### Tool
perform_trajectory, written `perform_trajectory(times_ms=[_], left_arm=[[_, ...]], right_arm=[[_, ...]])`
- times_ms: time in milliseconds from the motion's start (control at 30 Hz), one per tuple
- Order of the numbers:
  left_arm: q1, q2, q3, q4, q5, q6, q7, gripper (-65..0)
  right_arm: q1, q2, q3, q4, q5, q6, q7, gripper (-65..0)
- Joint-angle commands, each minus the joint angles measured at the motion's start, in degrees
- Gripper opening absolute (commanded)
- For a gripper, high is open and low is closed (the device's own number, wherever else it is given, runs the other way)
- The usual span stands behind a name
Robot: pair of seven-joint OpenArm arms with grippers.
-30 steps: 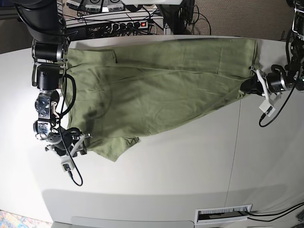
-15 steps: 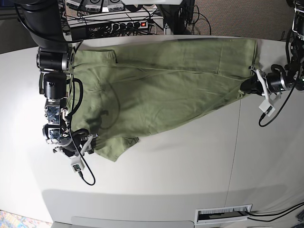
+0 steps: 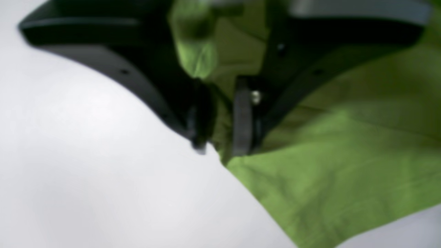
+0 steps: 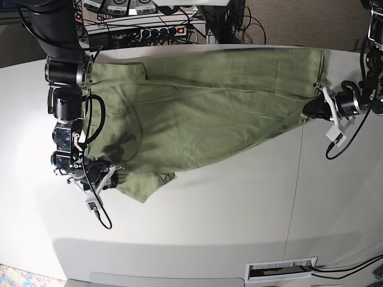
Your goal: Fold the T-shirt properly
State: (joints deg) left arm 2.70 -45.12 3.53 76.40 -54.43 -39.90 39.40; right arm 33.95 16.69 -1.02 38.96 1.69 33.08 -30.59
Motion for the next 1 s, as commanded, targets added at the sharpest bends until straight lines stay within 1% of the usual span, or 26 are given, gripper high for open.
perform_trajectory(times_ms=[0, 100, 133, 167, 267, 467, 600, 800, 967], left_arm=[[-0.7, -1.4, -0.5, 0.7, -0.2, -0.1, -0.7, -65.0], [-0.7, -1.4, -0.5, 0.7, -0.2, -0.1, -1.0, -65.0], [-0.7, -1.4, -0.5, 0.7, -0.2, -0.1, -1.0, -65.0], [-0.7, -1.4, -0.5, 0.7, -0.2, -0.1, -0.9, -65.0], [-0.7, -1.4, -0.5, 0.7, -0.2, -0.1, -0.9, -65.0], [-0.7, -1.4, -0.5, 0.7, -0.2, -0.1, -0.9, -65.0], [-0.7, -1.4, -0.5, 0.8, -0.2, -0.1, -0.9, -65.0], [-0.6, -1.8, -0.5, 1.8, -0.2, -0.1, -0.8, -65.0], [-0.6, -1.9, -0.5, 4.4, -0.2, -0.1, 0.3, -65.0]], right_arm=[[-0.3, 0.5, -0.1, -0.4, -2.2, 1.1, -6.7, -57.8], [-0.3, 0.5, -0.1, -0.4, -1.7, 1.5, -8.4, -61.3], [-0.3, 0.5, -0.1, -0.4, -1.7, 1.5, -8.6, -64.0], [-0.3, 0.5, -0.1, -0.3, -1.7, 1.5, -8.7, -65.0], [-0.3, 0.5, -0.1, 0.3, -0.6, 1.5, -10.7, -65.0], [-0.4, 0.8, -0.1, 5.9, 6.2, 1.5, -19.2, -65.0], [-1.3, 2.4, -0.1, 11.4, 12.1, 1.5, -24.3, -65.0], [-1.9, 6.1, -0.1, 17.0, 21.6, 1.6, -30.8, -65.0], [-1.9, 8.9, -0.1, 21.0, 29.0, 1.6, -33.1, -65.0]])
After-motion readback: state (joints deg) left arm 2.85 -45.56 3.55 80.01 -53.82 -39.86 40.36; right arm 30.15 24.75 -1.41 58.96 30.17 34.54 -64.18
